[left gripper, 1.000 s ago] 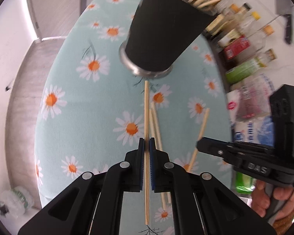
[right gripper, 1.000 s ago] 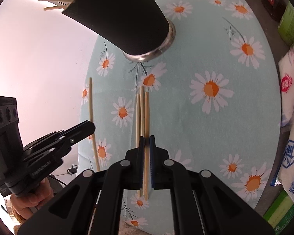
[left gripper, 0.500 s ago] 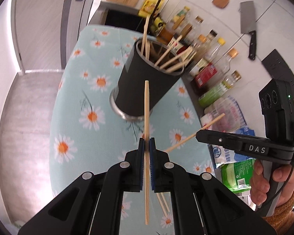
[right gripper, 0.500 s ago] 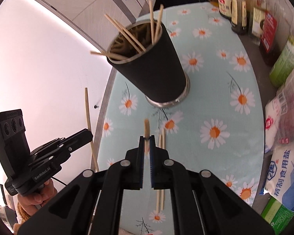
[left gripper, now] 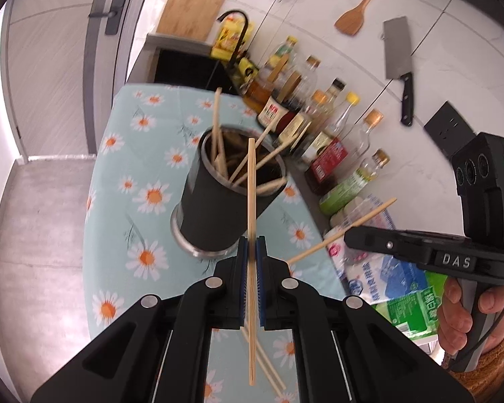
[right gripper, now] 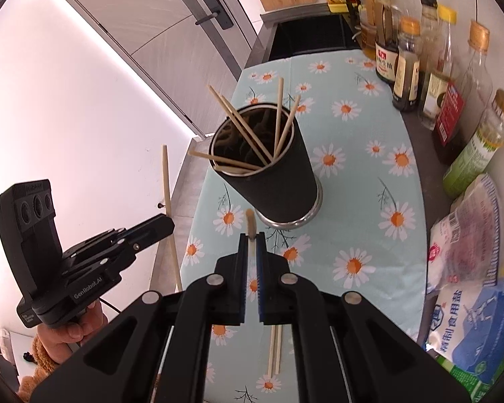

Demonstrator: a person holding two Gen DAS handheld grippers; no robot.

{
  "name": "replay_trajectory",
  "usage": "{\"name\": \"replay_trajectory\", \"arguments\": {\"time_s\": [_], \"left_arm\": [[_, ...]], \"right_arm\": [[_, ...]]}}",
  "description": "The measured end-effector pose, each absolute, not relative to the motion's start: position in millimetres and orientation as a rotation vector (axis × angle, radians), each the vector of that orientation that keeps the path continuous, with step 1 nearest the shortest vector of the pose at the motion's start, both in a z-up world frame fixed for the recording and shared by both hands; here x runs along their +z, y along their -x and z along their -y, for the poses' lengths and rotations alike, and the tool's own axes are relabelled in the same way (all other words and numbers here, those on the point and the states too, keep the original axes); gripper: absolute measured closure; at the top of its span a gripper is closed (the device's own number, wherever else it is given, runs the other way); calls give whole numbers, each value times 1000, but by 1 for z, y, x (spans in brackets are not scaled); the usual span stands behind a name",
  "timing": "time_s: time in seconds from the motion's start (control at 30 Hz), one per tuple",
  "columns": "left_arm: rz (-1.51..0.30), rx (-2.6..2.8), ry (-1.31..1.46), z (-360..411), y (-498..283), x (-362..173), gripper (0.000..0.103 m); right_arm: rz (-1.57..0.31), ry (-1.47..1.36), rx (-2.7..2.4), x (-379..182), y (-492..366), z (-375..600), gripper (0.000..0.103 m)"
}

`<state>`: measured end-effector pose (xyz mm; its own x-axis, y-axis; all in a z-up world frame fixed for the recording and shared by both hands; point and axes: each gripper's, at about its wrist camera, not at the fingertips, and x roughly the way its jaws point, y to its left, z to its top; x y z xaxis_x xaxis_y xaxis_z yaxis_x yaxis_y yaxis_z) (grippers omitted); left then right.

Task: Organize utensils
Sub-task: 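Carry both sticks up into the black holder and open both tools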

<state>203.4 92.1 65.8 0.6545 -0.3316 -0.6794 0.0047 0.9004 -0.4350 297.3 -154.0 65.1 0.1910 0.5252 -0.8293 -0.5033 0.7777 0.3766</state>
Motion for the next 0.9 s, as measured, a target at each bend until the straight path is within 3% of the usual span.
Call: {"name": "replay_trajectory", "arguments": {"time_s": [0.47, 0.9], "left_arm": [[-593, -218, 356, -98, -233, 127, 99], [-373, -183, 321, -110, -261, 132, 99]], "right_arm": [[-1074, 40, 722, 120, -309, 149, 97], [-996, 44, 711, 169, -342, 134, 97]]}}
